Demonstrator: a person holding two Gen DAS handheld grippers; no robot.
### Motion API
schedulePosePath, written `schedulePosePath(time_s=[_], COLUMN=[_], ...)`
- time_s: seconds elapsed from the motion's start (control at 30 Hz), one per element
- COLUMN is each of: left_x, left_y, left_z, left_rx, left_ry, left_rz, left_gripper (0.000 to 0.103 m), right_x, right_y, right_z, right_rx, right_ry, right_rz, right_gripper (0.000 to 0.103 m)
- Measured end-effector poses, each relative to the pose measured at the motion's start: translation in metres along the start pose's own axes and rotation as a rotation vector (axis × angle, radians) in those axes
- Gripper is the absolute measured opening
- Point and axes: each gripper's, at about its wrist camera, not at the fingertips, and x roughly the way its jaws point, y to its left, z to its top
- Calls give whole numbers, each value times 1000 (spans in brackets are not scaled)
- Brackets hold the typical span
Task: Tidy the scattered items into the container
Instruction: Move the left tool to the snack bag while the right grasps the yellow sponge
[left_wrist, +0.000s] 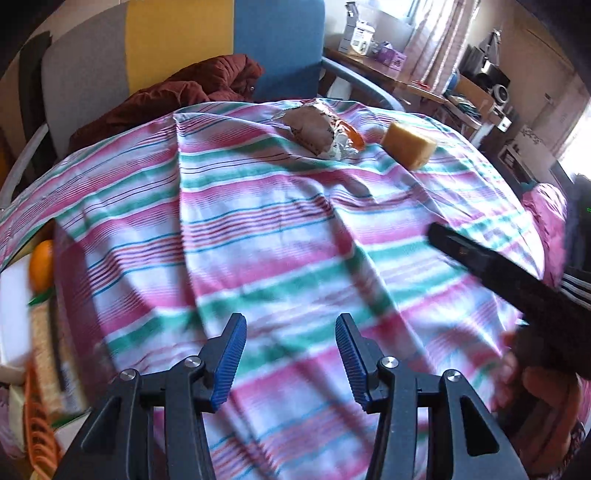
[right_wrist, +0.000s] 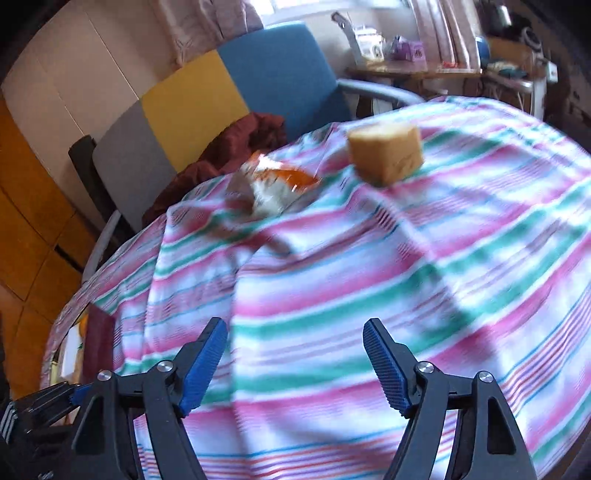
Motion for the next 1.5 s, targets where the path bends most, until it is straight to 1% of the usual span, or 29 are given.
schedulePosePath(time_s=[0.07,0.1,0.2,0.23,0.27,0.33,0.43,0.5,0.57,0.63,0.67,0.73,0.8,0.87,0.9,0.97,1.0,1.13,1.2,1.23,1.37,1.43,1.5], left_x=[16,21,33,38,40,42,44,45,46,47,49,51,52,51,50,47,44,34,37,42,69,80,95], left_y=[-4,-5,-7,-7,-7,-7,-5,-4,-5,-9,-12,-17,-21,-18,-17,-15,-16,-29,-38,-43,-57,-61,-62], left_z=[9,11,15,16,17,19,21,22,22,22,21,22,25,32,36,50,61,102,123,133,166,174,181], left_rx=[-19,-27,-39,-39,-39,-27,-31,-40,-37,-19,-6,23,41,15,-7,-48,-52,-26,-14,-2,30,40,33], left_ry=[0,-11,-30,-36,-41,-77,-97,-106,-109,-112,-111,-102,-79,-61,-59,-65,-84,-170,-183,-179,-124,-115,-86], left_rz=[26,27,41,49,60,76,77,62,66,75,82,85,88,32,7,-23,-32,-20,-6,2,39,75,102], left_gripper=[51,51,51,51,51,51,52,57,59,64,66,77,76,75,75,75,75,76,76,76,76,76,75], right_x=[0,2,8,9,13,22,39,53,65,74,78,88,98,106,110,110,109,110,111,112,120,120,120], right_y=[-9,-15,-31,-36,-42,-54,-66,-72,-77,-81,-82,-85,-84,-80,-77,-76,-76,-82,-82,-83,-86,-86,-85], right_z=[9,15,40,48,57,77,101,115,126,134,136,140,141,140,138,132,130,130,129,129,129,128,127], right_rx=[-12,-17,-19,-17,-13,-2,5,-15,-28,-29,-29,-39,-71,-118,-143,-158,-160,-141,-141,-141,-132,-130,-134], right_ry=[-26,-39,-74,-87,-102,-124,-115,-101,-89,-81,-82,-78,-83,-79,-81,-114,-121,-128,-128,-126,-100,-97,-96], right_rz=[-4,-5,-88,-103,-123,-154,-172,-158,-184,-173,-173,-149,-130,-121,-147,-151,-154,-145,-144,-146,-143,-140,-144], right_gripper=[86,87,90,94,95,96,96,96,96,96,96,96,89,64,63,62,62,62,63,63,66,66,66])
